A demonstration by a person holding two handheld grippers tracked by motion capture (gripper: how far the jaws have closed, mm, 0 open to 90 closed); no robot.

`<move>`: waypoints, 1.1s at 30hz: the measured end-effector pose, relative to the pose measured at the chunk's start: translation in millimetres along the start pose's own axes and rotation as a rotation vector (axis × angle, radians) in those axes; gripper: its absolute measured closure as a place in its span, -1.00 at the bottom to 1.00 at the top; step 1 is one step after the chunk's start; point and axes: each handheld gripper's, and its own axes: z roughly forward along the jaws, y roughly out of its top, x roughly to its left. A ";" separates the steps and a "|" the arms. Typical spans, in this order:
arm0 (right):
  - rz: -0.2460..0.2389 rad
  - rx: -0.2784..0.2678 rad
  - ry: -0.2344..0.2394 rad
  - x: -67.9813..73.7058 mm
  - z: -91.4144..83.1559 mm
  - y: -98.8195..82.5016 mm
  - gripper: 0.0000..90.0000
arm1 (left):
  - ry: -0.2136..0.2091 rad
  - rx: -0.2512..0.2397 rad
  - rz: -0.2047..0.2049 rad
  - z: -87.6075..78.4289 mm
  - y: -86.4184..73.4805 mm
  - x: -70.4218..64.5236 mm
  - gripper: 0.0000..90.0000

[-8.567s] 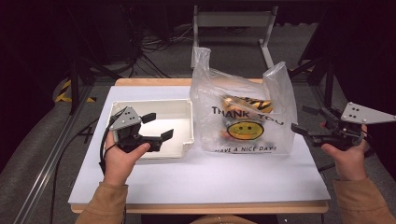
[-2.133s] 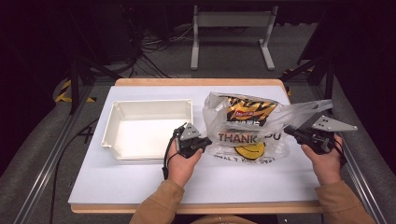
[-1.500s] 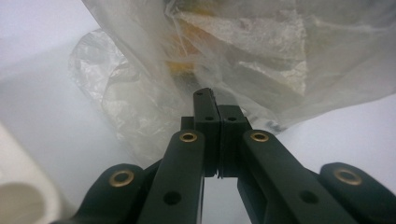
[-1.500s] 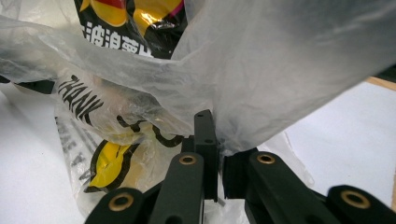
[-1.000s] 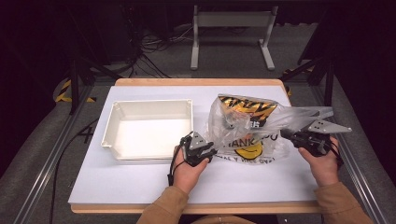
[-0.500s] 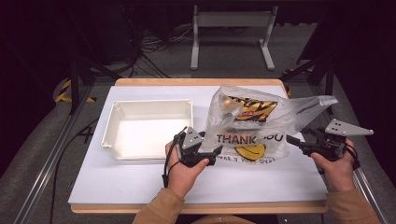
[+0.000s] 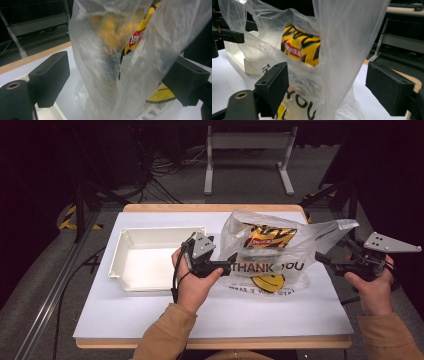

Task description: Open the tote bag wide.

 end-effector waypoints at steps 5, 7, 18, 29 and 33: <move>-0.006 -0.019 0.000 -4.1 6.0 10.7 -0.64 | -0.019 0.002 -0.001 5.9 3.3 1.8 -0.73; 0.004 -0.034 0.005 -6.6 7.5 14.6 -0.64 | -0.019 0.006 -0.005 7.3 3.9 2.9 -0.73; -0.060 -0.069 -0.022 -5.8 14.5 36.1 0.02 | -0.020 -0.006 0.025 11.5 15.0 -0.6 -0.73; -0.121 -0.056 -0.089 -3.1 25.9 39.9 0.98 | 0.026 -0.019 0.056 9.5 11.7 16.9 0.66; -0.136 -0.051 -0.117 -4.4 31.2 39.4 0.99 | 0.033 -0.005 0.035 12.3 5.4 23.5 0.76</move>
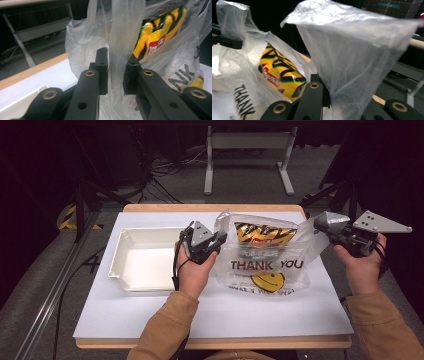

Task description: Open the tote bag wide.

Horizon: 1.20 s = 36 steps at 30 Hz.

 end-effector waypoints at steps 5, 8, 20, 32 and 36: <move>-0.012 0.013 -0.043 -3.7 8.4 -2.2 0.99 | -0.016 0.020 -0.003 5.9 -5.9 0.2 0.77; -0.018 0.025 -0.061 -4.9 12.6 -4.6 0.99 | -0.020 0.033 -0.009 9.6 -8.8 -0.3 0.77; 0.012 0.085 -0.073 -9.9 31.7 -29.3 0.98 | -0.023 0.076 -0.033 21.5 -22.7 3.0 0.73; 0.033 0.162 -0.036 -1.5 43.7 -63.2 0.97 | -0.028 0.139 -0.067 32.8 -39.2 7.2 0.70; 0.041 0.190 -0.025 1.2 46.9 -74.0 0.97 | -0.029 0.169 -0.064 36.5 -43.9 5.9 0.70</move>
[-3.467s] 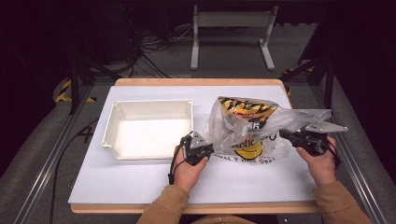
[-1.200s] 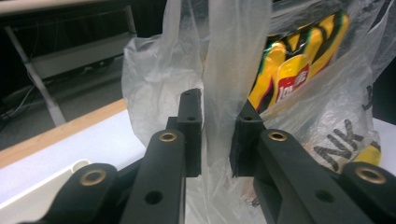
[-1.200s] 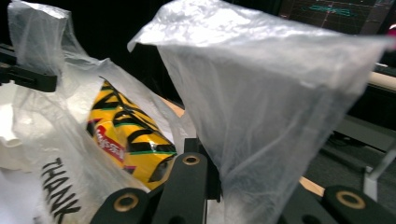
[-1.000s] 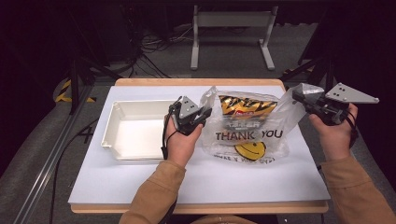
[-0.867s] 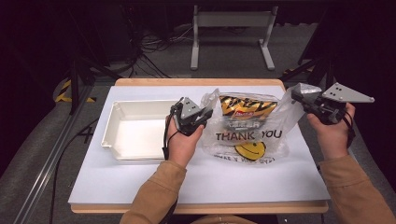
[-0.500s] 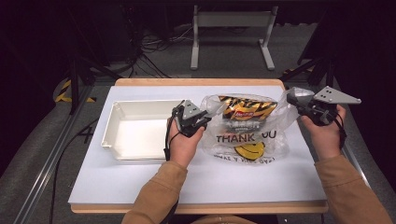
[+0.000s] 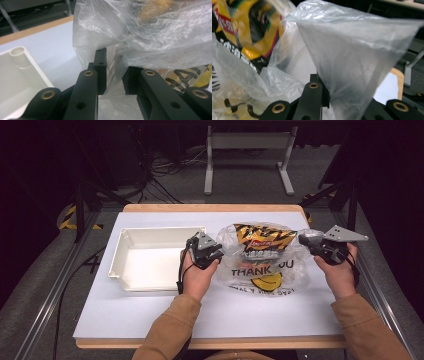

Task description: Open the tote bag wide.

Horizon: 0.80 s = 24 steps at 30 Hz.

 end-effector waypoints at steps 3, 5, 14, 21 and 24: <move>0.005 0.023 0.006 1.1 3.6 -5.7 0.96 | -0.008 0.027 -0.003 2.9 -2.7 -1.8 0.70; 0.007 0.041 0.008 1.2 6.2 -9.9 0.95 | -0.008 0.042 -0.003 5.0 -4.9 -3.8 0.70; 0.026 0.101 0.024 2.3 16.7 -28.3 0.94 | -0.016 0.043 0.009 5.8 -12.0 -11.5 0.72; 0.038 0.138 0.034 3.1 21.1 -39.1 0.94 | -0.037 0.049 0.023 4.1 -12.5 -20.6 0.69; 0.043 0.148 0.037 2.5 21.9 -42.9 0.94 | -0.051 0.050 0.020 3.7 -14.9 -24.1 0.69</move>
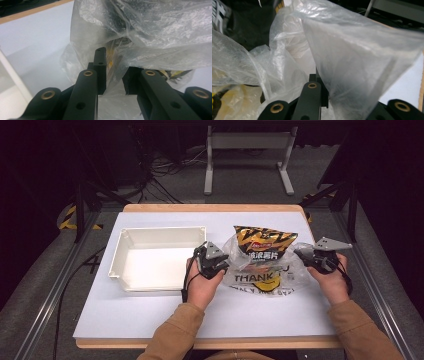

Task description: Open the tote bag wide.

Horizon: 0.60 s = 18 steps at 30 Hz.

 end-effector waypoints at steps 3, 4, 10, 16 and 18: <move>0.004 0.022 0.003 -0.9 2.5 -4.7 0.93 | -0.016 0.002 0.002 1.3 -5.3 -4.9 0.69; 0.006 0.027 0.004 -1.3 3.5 -6.0 0.93 | -0.007 0.000 -0.001 2.5 -7.7 -6.5 0.70; 0.009 0.062 0.007 -1.2 7.7 -11.3 0.91 | -0.008 0.025 -0.006 8.2 -15.3 -5.8 0.69; 0.017 0.066 0.014 -1.0 7.9 -12.9 0.81 | -0.010 0.050 0.013 13.9 -19.3 -11.4 0.68; 0.024 0.045 0.024 -1.1 2.8 -10.8 0.71 | -0.010 0.060 0.014 16.5 -21.6 -12.3 0.67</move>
